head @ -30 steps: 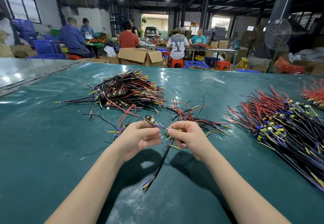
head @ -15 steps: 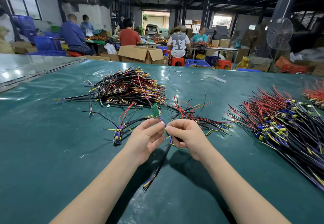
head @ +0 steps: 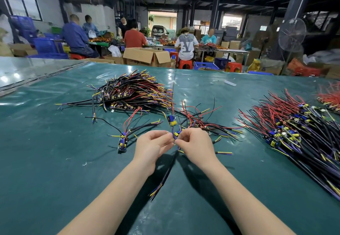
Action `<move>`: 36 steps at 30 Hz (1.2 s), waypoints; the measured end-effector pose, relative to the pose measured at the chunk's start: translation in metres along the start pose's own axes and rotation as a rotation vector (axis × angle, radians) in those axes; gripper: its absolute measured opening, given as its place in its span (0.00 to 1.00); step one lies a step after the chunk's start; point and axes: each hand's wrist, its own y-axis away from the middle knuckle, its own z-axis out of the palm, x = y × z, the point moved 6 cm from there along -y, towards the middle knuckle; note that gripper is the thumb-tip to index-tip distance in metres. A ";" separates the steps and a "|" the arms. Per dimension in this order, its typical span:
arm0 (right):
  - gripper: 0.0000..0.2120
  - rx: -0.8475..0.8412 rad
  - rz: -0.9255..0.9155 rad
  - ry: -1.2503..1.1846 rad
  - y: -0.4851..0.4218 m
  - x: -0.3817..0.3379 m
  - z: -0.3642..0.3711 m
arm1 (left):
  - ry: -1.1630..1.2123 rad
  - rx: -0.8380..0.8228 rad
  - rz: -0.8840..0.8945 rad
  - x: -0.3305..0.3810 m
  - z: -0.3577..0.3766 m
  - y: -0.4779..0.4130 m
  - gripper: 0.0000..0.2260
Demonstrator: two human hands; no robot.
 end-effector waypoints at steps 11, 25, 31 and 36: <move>0.08 0.010 -0.020 0.167 0.005 -0.007 0.000 | -0.211 -0.044 0.163 0.012 -0.005 -0.006 0.07; 0.12 -0.292 0.326 -0.868 0.009 -0.002 0.007 | 0.068 -0.098 0.084 0.015 -0.004 -0.006 0.06; 0.10 -0.245 0.313 -0.693 0.008 0.007 0.005 | -0.391 -0.066 0.365 0.025 -0.003 -0.003 0.10; 0.09 -0.185 0.298 -0.818 0.007 0.001 0.006 | -0.104 -0.002 0.216 0.017 -0.010 -0.007 0.07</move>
